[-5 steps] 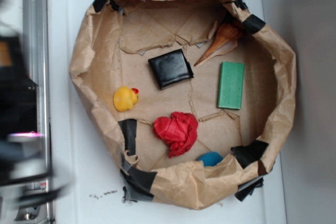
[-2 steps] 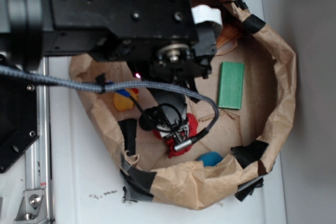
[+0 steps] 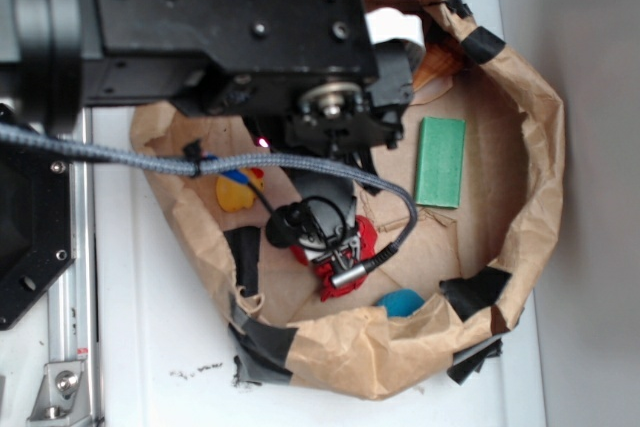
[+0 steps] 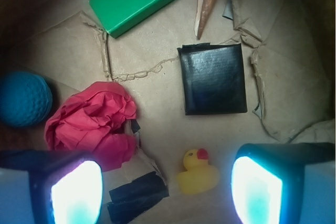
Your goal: Grab the black box.
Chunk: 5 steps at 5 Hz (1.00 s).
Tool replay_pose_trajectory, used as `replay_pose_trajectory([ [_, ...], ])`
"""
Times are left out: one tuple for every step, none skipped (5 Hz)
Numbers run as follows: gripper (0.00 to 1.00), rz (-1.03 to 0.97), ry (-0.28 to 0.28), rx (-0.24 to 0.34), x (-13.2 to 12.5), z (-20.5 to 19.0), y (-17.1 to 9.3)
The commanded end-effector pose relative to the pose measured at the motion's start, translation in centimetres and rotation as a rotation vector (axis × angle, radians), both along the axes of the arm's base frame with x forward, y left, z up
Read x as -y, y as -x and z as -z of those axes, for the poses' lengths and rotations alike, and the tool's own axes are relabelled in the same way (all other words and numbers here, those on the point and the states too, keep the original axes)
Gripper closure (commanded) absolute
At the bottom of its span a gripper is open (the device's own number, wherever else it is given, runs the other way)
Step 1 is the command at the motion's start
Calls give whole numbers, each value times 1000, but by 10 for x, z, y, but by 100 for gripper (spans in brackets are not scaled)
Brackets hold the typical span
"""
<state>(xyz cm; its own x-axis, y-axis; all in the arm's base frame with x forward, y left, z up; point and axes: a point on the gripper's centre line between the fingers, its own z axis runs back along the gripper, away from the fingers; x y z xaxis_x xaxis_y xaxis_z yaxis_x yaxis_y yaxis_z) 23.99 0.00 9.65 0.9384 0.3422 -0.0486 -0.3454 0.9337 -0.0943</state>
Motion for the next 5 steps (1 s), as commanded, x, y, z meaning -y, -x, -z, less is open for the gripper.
replay_pose_trajectory([
  [0,-141,-40,64,-43,61,-7],
  [0,-165,-92,28,-48,74,-12],
  [0,-146,-68,-25,-42,92,-25],
  [0,-121,-71,-40,-28,99,-33],
  [27,-99,-72,-7,-21,90,-32],
])
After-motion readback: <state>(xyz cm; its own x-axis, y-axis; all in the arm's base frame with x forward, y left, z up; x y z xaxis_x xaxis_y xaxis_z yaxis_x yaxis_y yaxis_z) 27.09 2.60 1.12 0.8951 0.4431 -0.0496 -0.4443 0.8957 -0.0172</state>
